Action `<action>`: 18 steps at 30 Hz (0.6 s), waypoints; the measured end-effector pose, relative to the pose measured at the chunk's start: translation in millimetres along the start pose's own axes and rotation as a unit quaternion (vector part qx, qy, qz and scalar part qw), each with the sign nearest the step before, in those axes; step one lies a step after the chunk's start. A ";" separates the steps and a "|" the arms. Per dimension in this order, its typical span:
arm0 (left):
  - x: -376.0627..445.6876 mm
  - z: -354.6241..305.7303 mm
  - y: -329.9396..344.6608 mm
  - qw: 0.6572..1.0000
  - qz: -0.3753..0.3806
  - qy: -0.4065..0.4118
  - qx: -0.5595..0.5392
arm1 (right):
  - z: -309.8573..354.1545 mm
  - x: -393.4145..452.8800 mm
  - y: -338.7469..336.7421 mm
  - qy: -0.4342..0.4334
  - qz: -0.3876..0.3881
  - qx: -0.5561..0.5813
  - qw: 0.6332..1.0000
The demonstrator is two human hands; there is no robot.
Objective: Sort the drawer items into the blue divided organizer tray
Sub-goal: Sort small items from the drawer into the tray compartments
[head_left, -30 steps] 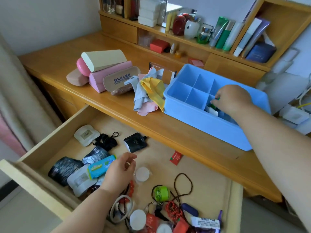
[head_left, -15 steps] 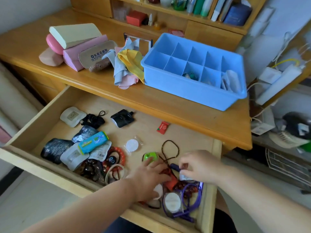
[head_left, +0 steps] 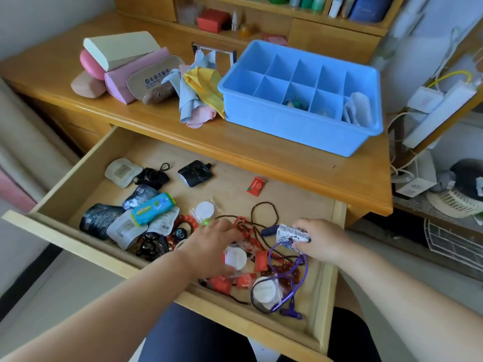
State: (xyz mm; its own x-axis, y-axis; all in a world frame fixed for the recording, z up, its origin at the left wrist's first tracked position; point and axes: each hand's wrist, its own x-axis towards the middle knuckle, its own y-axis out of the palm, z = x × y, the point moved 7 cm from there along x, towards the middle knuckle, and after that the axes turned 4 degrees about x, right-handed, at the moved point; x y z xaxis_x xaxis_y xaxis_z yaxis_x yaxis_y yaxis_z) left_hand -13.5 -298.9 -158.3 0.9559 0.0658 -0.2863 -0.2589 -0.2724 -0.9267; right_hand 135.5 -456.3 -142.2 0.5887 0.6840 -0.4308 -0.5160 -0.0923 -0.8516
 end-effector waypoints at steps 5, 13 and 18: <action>16.8 -19.9 20.3 0.989 0.100 -0.096 0.056 | 10.9 -4.4 27.8 -0.014 0.099 -0.210 0.973; 15.0 -43.6 1.4 0.990 -0.044 -0.008 -0.136 | 24.2 6.4 9.8 -0.002 0.013 -0.120 0.993; -22.2 78.6 -7.7 0.946 -0.001 -0.324 0.016 | 54.0 21.3 12.9 -0.069 -0.093 -0.078 0.990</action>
State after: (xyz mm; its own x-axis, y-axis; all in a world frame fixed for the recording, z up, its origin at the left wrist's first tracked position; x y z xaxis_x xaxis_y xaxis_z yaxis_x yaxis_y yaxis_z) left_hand -43.6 -222.9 -163.9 0.6729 0.6440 -0.3641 -0.2713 -0.2431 -0.9313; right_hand 107.8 -403.8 -146.2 0.5691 0.7907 -0.2258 -0.2969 -0.0584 -0.9531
